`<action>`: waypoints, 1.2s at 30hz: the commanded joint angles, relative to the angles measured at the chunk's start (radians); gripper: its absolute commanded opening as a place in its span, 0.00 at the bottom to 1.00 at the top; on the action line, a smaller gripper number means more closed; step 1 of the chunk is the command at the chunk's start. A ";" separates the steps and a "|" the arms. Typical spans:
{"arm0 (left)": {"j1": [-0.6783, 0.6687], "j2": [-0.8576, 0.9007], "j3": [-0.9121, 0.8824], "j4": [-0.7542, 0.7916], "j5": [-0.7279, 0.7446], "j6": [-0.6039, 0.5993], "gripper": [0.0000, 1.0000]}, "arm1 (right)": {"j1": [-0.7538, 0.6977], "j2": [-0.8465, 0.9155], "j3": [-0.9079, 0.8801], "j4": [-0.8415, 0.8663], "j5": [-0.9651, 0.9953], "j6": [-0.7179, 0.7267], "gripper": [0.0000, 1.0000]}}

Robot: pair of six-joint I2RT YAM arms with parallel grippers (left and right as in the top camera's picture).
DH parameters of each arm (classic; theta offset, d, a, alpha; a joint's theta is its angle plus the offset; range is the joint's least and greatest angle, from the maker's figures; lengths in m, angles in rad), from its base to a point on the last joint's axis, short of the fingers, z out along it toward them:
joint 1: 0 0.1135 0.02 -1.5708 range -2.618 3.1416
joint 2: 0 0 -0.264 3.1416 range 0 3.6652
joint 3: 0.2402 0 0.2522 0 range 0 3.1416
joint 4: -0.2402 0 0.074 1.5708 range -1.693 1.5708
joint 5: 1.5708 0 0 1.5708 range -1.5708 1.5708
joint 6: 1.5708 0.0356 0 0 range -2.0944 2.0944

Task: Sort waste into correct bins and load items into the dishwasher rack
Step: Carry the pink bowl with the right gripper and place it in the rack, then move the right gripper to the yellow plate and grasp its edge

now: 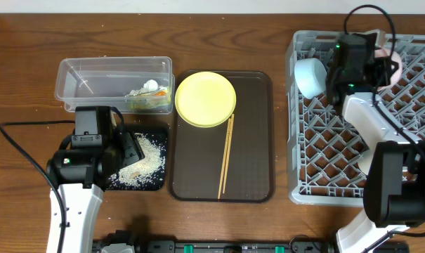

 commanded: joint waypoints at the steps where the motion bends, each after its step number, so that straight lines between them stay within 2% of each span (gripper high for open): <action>1: 0.006 0.000 0.006 -0.003 -0.005 -0.006 0.70 | 0.034 0.014 0.006 -0.028 0.008 0.036 0.01; 5: 0.006 0.000 0.006 -0.003 -0.005 -0.006 0.70 | 0.045 0.014 0.006 -0.103 -0.024 0.060 0.01; 10: 0.006 0.000 0.006 -0.003 -0.005 -0.006 0.69 | 0.056 0.014 0.006 -0.284 -0.025 0.270 0.04; 13: 0.006 0.000 0.006 -0.003 -0.005 -0.006 0.69 | 0.071 0.011 0.007 -0.410 -0.053 0.434 0.11; 18: 0.006 0.000 0.006 -0.003 -0.005 -0.006 0.70 | 0.088 -0.015 0.007 -0.555 -0.231 0.581 0.23; 21: 0.006 0.000 0.006 -0.003 -0.005 -0.005 0.70 | 0.088 -0.060 0.007 -0.586 -0.314 0.605 0.32; 24: 0.006 0.000 0.006 -0.003 -0.005 -0.005 0.69 | 0.088 -0.141 0.007 -0.593 -0.375 0.604 0.47; 26: 0.006 0.000 0.006 -0.003 -0.005 -0.006 0.69 | 0.088 -0.212 0.007 -0.595 -0.435 0.604 0.51; 29: 0.006 0.000 0.006 -0.003 -0.005 -0.005 0.69 | 0.090 -0.325 0.007 -0.593 -0.626 0.604 0.54; 34: 0.006 0.000 0.006 -0.003 -0.005 -0.006 0.70 | 0.112 -0.441 0.007 -0.558 -1.196 0.606 0.57; 36: 0.006 0.000 0.006 -0.003 -0.005 -0.006 0.70 | 0.132 -0.444 0.007 -0.536 -1.331 0.623 0.57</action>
